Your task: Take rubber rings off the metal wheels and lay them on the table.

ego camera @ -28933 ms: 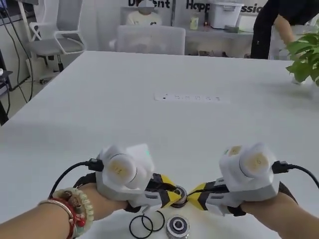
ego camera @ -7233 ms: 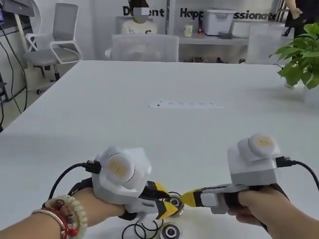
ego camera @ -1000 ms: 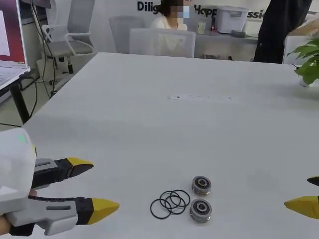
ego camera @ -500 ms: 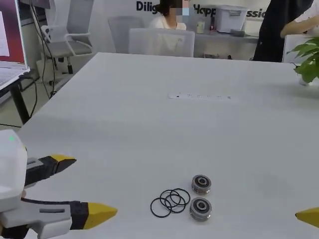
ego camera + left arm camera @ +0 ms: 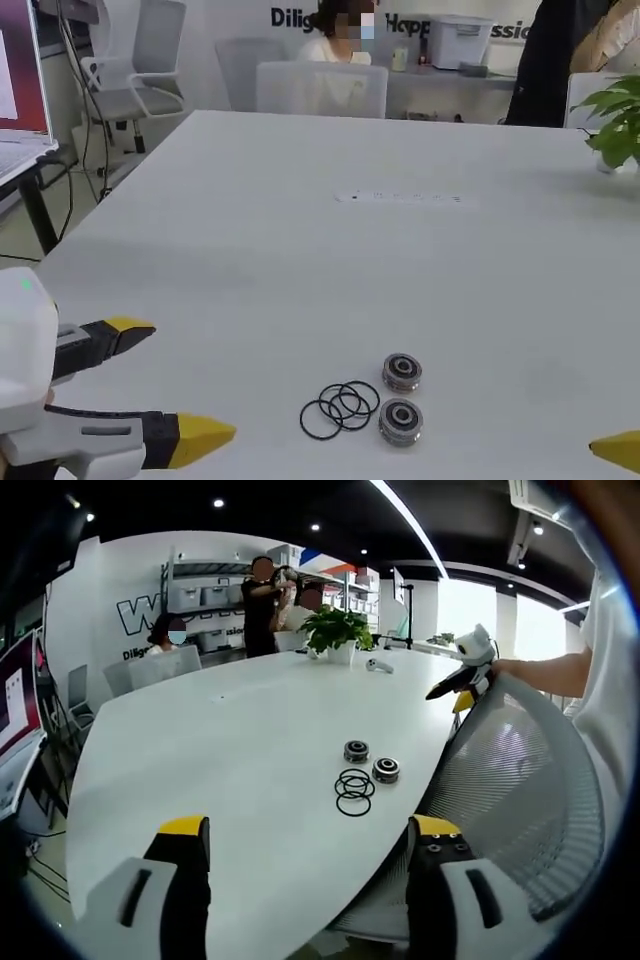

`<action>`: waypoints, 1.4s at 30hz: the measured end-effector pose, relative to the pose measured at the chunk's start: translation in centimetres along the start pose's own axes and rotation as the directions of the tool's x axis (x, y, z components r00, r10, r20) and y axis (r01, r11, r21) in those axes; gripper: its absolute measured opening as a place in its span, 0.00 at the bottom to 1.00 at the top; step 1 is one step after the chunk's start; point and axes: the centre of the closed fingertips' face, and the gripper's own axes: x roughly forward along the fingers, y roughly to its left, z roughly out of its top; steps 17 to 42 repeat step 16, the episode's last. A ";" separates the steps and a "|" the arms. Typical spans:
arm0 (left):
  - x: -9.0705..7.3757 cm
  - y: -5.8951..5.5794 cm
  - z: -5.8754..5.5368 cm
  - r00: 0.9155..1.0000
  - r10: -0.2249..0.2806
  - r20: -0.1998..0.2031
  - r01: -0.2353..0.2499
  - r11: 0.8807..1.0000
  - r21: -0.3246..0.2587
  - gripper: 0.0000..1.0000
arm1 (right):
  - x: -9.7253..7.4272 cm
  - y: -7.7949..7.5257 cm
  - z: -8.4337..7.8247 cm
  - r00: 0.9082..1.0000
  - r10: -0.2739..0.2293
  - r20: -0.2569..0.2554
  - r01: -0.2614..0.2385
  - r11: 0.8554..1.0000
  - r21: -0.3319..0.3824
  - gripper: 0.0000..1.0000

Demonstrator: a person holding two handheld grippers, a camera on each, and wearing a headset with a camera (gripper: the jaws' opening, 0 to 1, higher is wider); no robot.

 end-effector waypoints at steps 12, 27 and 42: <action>0.1 -0.2 0.4 1.000 0.002 0.001 -0.002 1.000 0.009 0.78 | 0.2 -0.2 -0.5 1.000 0.003 -0.009 -0.003 1.000 0.014 0.83; 0.2 -0.4 0.3 1.000 0.002 -0.005 -0.002 1.000 0.011 0.78 | 0.1 -0.3 -0.5 1.000 0.005 -0.005 -0.005 1.000 0.016 0.83; 0.2 -0.4 0.3 1.000 0.002 -0.005 -0.002 1.000 0.011 0.78 | 0.1 -0.3 -0.5 1.000 0.005 -0.005 -0.005 1.000 0.016 0.83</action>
